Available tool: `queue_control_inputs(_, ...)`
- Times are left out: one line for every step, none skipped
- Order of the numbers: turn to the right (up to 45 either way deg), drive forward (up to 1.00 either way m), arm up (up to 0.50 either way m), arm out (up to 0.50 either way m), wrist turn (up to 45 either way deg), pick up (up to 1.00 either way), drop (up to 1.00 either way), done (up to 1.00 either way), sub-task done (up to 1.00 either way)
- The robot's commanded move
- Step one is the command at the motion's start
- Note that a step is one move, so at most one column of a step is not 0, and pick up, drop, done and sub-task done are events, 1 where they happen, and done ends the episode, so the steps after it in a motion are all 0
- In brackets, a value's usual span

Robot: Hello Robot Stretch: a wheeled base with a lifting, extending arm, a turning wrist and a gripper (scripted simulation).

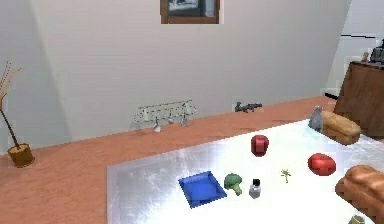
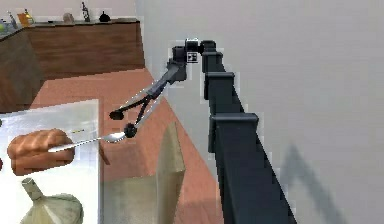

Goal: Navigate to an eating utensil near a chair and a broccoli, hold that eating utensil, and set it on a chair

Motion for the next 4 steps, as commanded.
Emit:
queue_control_inputs(0.0,0.00,0.00,0.00,39.0,0.00,0.00,0.00,0.00)
queue_control_inputs(0.0,0.00,-0.34,0.00,0.0,0.00,0.00,0.00,0.00)
queue_control_inputs(0.0,0.00,-0.50,0.00,0.0,0.00,0.00,0.00,0.00)
queue_control_inputs(0.0,0.00,0.00,0.00,0.0,0.00,1.00,0.00,0.00)
